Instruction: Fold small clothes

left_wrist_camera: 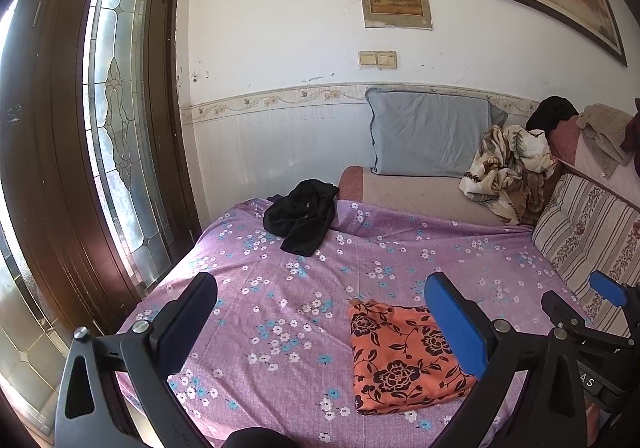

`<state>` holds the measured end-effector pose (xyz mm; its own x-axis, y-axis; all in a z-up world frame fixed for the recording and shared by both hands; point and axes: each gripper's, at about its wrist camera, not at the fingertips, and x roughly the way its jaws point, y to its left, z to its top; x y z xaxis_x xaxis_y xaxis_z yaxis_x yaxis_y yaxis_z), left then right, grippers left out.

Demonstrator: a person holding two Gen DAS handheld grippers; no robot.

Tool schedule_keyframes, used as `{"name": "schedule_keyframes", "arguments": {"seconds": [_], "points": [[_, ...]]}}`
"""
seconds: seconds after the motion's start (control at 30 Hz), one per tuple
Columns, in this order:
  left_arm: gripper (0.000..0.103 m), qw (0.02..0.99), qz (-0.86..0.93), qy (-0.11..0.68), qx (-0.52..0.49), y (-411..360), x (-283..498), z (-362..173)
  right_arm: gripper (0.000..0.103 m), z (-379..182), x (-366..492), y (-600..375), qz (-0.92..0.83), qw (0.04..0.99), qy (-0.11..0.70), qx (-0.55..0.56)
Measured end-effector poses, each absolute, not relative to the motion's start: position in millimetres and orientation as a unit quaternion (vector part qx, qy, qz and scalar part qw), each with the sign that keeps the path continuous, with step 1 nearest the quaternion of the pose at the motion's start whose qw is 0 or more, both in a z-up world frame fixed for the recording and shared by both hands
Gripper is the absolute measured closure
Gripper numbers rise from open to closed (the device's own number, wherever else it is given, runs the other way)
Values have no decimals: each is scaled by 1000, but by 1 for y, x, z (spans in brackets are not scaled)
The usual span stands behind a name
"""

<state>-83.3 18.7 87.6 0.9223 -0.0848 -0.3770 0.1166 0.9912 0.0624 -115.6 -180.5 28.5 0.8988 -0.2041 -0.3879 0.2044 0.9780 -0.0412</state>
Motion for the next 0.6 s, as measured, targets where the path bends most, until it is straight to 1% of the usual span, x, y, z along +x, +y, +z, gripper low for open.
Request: {"name": "schedule_keyframes", "arguments": {"seconds": [0.6], "points": [[0,978,-46,200,24,36,-76,76,20,31,-107,-164,-102,974,202,-6]]}}
